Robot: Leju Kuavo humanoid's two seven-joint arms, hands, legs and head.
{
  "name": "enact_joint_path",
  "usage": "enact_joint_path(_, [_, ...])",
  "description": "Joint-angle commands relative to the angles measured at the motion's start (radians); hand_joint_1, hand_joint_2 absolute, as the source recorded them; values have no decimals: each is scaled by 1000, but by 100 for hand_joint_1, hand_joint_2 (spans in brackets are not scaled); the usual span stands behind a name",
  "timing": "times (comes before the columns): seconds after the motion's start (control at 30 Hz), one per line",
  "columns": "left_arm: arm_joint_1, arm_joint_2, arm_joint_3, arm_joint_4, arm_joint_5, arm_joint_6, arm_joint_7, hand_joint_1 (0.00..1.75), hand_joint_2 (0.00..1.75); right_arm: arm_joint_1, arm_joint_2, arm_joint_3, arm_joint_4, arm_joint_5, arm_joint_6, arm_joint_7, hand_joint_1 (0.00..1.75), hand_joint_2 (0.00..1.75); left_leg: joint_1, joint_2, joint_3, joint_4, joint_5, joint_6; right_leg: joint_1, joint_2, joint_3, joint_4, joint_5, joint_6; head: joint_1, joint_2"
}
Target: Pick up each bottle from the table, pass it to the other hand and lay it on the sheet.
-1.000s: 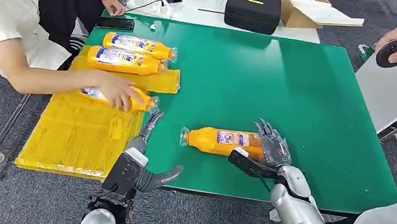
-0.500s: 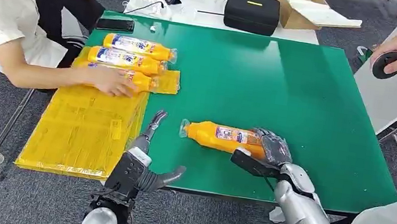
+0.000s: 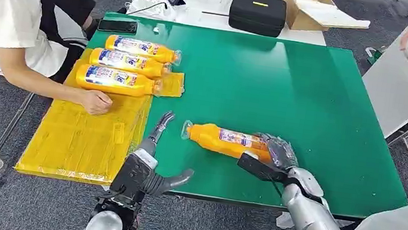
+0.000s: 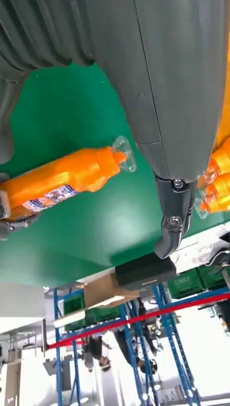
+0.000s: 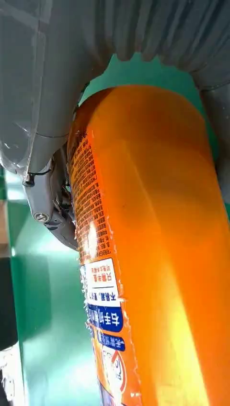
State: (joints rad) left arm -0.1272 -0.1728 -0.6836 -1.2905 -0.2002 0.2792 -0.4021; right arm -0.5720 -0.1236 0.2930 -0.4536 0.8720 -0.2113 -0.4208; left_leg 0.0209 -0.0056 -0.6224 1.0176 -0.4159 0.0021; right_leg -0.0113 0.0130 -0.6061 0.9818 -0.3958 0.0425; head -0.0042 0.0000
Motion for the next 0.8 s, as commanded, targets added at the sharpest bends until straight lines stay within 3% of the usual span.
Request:
enact_joint_path(0.03, [12, -11, 59, 62, 239, -85, -30, 0, 175, 91, 77, -139, 1, -191, 34, -144, 175, 175, 0, -2, 4, -3, 1, 1, 0, -4, 4, -3, 0, -2, 0, 0])
enact_joint_path(0.17, [39, -12, 75, 97, 368, -130, -5, 0, 175, 135, 106, -166, -105, -276, 32, -191, 175, 175, 0, 1, 3, -2, 0, 0, 0, -1, 3, -2, 0, -2, 0, 0])
enact_joint_path(0.33, [107, 9, 88, 127, 648, -181, -3, 0, 175, 284, 154, -132, -460, -479, 63, -198, 175, 175, 0, 2, 2, -3, -1, 0, 0, 0, 2, -2, 0, -3, 0, 0])
enact_joint_path(0.5, [119, 18, 81, 103, 671, -160, -23, 0, 175, 315, 153, -115, -518, -514, 59, -187, 175, 175, -1, 3, -4, -1, -2, 1, 0, 1, -4, 1, -1, -3, 0, 0])
enact_joint_path(0.63, [143, 42, 78, 63, 709, -127, -45, 0, 175, 400, 174, -73, -667, -563, 52, -187, 175, 175, 0, -1, -8, -1, -1, 0, 0, -2, -6, 0, -1, -3, 0, 0])
enact_joint_path(0.8, [135, 41, 80, 38, 758, -179, -40, 0, 175, 417, 198, 9, -712, -575, 65, -181, 150, 175, 0, 0, -7, 0, -2, 0, 0, 0, -6, 1, -2, -4, 0, 0])
